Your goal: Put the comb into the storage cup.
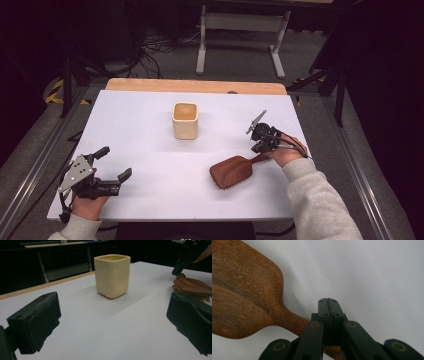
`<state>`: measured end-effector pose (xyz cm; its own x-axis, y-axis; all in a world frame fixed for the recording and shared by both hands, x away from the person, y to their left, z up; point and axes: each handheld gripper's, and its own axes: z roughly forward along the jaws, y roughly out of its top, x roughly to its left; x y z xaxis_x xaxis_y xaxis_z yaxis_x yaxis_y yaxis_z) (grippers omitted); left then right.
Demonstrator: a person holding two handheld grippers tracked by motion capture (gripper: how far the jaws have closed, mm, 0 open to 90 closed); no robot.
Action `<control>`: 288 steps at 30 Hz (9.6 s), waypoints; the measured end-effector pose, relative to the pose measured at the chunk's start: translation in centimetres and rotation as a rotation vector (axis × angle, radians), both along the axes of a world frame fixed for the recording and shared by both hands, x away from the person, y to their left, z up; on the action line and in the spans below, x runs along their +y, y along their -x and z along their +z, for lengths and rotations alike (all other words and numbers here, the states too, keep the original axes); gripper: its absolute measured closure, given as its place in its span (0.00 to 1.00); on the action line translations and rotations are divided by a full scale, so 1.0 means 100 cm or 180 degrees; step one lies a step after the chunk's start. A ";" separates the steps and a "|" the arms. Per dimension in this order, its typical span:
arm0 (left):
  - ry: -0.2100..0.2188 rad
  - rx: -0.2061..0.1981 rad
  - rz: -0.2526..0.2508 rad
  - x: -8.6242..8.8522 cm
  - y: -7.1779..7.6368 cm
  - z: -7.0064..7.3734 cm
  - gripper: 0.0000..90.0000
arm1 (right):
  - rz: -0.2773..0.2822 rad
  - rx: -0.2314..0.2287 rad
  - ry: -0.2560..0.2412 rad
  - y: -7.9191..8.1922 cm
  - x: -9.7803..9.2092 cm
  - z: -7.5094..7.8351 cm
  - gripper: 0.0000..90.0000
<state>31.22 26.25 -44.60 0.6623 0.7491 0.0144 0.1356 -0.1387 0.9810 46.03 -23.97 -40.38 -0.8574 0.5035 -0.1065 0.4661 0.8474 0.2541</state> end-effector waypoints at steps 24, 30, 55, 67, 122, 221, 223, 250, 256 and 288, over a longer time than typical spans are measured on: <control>0.0025 0.0003 -0.0020 0.000 0.000 0.000 0.00 | 0.0016 0.0293 0.0207 0.023 -0.006 -0.007 1.00; 0.0023 0.0010 -0.0025 -0.001 0.000 0.000 0.00 | 0.0060 0.0375 0.0210 0.035 -0.008 -0.010 1.00; 0.0004 0.0030 -0.0025 -0.002 -0.001 0.000 0.00 | 0.0190 0.0511 0.0048 0.073 -0.004 -0.007 1.00; 0.0006 0.0036 -0.0023 -0.002 -0.001 0.000 0.00 | 0.0242 0.0375 0.0037 0.085 0.000 -0.003 1.00; -0.0006 0.0031 -0.0012 -0.002 -0.001 -0.001 0.00 | -0.0517 -0.0074 -0.0399 0.101 0.011 -0.029 0.50; 0.0191 0.0293 -0.0590 -0.041 -0.012 0.027 0.00 | 0.0381 -0.1755 -0.2469 0.127 0.107 -0.029 0.80; 0.0232 0.0341 -0.0649 -0.044 -0.014 0.030 0.00 | 0.0371 -0.1758 -0.2470 0.127 0.107 -0.029 0.80; 0.0232 0.0646 -0.1021 -0.104 -0.042 0.064 0.03 | 0.0356 -0.1790 -0.2457 0.126 0.104 -0.030 0.80; 0.0208 0.0747 -0.1123 -0.118 -0.049 0.061 0.03 | 0.0368 -0.1789 -0.2464 0.126 0.104 -0.030 0.80; 0.0115 0.0815 -0.1383 -0.133 -0.047 0.066 0.57 | 0.0384 -0.1770 -0.2125 0.124 0.106 -0.035 0.79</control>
